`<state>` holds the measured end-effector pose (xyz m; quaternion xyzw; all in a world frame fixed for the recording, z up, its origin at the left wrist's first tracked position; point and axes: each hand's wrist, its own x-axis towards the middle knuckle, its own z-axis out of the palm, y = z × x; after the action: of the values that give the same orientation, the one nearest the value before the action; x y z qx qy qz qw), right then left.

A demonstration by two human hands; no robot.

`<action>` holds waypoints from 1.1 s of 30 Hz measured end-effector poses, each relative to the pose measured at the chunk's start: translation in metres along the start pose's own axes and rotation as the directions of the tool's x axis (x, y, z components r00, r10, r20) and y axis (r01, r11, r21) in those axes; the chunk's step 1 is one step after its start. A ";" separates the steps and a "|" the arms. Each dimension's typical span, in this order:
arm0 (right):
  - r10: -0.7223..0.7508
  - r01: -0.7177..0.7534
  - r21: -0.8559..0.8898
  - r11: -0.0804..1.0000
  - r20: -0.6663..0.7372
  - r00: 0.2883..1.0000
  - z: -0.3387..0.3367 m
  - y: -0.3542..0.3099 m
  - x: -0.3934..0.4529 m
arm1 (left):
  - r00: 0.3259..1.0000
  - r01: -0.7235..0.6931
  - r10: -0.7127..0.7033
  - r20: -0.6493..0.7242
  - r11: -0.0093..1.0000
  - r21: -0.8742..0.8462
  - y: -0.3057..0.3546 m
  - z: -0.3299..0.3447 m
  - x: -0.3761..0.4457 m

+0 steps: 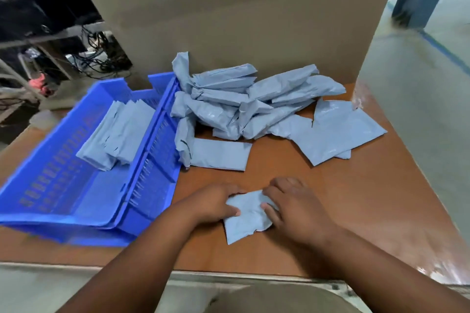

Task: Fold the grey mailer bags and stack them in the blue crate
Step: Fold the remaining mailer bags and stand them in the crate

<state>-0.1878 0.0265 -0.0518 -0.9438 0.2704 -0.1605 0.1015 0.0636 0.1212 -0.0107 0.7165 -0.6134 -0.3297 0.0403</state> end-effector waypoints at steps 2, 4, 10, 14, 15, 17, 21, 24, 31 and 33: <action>0.055 -0.055 0.000 0.998 0.011 0.998 0.008 -0.010 -0.001 | 0.992 -0.010 0.028 -0.123 0.988 0.151 -0.004 0.005 -0.007; 0.126 -0.126 -0.015 0.992 0.018 0.992 0.009 -0.018 -0.004 | 0.942 -0.064 0.124 -0.313 0.979 0.195 -0.003 0.015 -0.015; 0.333 -0.330 0.220 0.918 0.023 0.943 0.005 -0.022 0.008 | 0.834 -0.079 0.162 -0.528 0.981 0.177 0.010 0.053 -0.020; 0.417 -0.400 0.151 0.904 -0.100 0.904 -0.008 -0.011 0.024 | 0.805 -0.087 0.184 -0.563 0.977 0.195 0.045 0.056 -0.001; 0.395 -0.394 0.031 0.919 -0.087 0.915 -0.006 -0.011 0.024 | 0.808 -0.061 0.170 -0.564 0.976 0.208 0.053 0.059 0.005; 0.409 -0.403 -0.140 0.905 0.016 0.913 0.003 -0.017 0.018 | 0.833 0.016 0.121 -0.540 0.970 0.242 0.066 0.066 0.018; 0.533 -0.503 -0.198 0.841 0.144 0.834 0.021 -0.028 -0.003 | 0.886 0.139 0.040 -0.461 0.927 0.347 0.066 0.084 0.026; 0.555 -0.528 -0.190 0.828 0.147 0.819 0.025 -0.025 -0.007 | 0.887 0.160 0.049 -0.459 0.901 0.404 0.064 0.089 0.021; 0.533 -0.498 -0.209 0.842 0.171 0.829 0.028 -0.022 -0.004 | 0.907 0.143 0.047 -0.419 0.900 0.411 0.065 0.087 0.024; 0.528 -0.486 -0.226 0.845 0.201 0.825 0.027 -0.022 -0.003 | 0.912 0.142 0.046 -0.407 0.897 0.419 0.063 0.088 0.025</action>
<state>-0.1701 0.0491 -0.0719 -0.8553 0.5088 0.0181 0.0963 -0.0354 0.1142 -0.0606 0.7747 -0.6317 -0.0272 -0.0041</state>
